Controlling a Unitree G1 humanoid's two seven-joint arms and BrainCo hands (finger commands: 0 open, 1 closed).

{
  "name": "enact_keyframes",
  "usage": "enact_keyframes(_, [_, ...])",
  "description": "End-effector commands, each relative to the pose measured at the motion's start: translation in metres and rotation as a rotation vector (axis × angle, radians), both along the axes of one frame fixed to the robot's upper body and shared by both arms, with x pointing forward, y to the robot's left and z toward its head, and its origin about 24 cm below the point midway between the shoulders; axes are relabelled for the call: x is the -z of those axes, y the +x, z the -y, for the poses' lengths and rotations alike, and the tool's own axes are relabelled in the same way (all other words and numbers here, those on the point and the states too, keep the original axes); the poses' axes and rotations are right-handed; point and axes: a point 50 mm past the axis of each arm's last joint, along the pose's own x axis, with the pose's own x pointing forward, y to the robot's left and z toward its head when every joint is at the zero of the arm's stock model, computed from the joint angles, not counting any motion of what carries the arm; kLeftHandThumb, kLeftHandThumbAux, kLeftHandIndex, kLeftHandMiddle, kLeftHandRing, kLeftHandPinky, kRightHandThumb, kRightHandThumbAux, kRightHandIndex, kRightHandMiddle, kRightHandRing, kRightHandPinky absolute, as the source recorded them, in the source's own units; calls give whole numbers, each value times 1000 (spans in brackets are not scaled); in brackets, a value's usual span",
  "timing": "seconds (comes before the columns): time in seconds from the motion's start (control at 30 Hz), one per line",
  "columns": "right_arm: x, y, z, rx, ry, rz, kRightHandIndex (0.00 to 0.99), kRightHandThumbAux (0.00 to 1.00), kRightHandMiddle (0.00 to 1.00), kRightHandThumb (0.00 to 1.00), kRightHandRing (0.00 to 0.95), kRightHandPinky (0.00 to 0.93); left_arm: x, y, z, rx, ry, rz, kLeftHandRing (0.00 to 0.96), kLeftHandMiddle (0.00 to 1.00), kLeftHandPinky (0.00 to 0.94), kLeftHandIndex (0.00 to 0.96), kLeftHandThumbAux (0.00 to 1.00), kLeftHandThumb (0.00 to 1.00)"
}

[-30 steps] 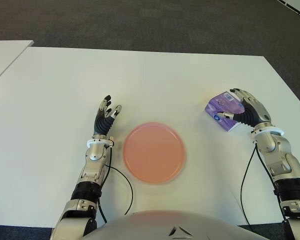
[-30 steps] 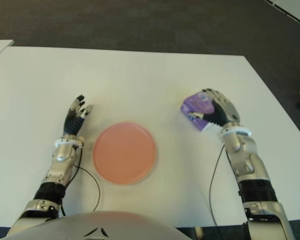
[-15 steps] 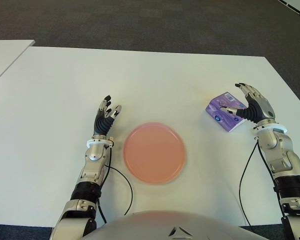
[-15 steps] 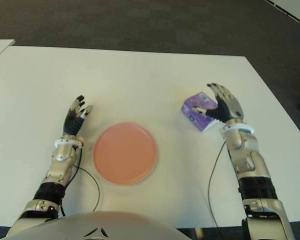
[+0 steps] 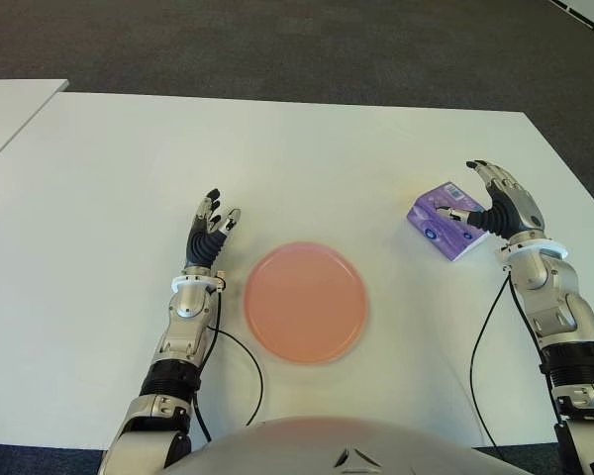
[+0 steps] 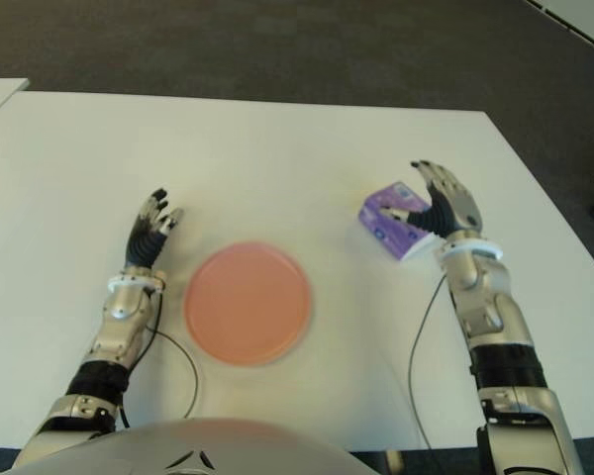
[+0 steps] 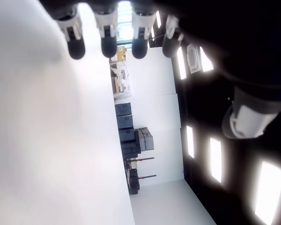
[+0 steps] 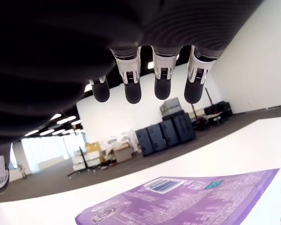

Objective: Put the tissue paper into the plate.

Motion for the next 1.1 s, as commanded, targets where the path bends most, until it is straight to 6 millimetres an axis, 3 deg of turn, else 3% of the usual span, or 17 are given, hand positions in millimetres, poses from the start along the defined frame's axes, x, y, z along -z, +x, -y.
enact_keyframes(0.03, [9, 3, -4, -1, 7, -44, 0, 441, 0, 102, 0, 0, 6, -5, -1, -10, 4, -40, 0, 0, 0, 0, 494, 0])
enact_keyframes(0.47, [44, 27, -13, -4, -10, -153, 0, 422, 0, 76, 0, 0, 7, -5, 0, -3, 6, -38, 0, 0, 0, 0, 488, 0])
enact_keyframes(1.1, [68, 32, -17, -38, -70, -233, 0, 431, 0, 42, 0, 0, 8, -7, -3, -6, 29, -40, 0, 0, 0, 0, 489, 0])
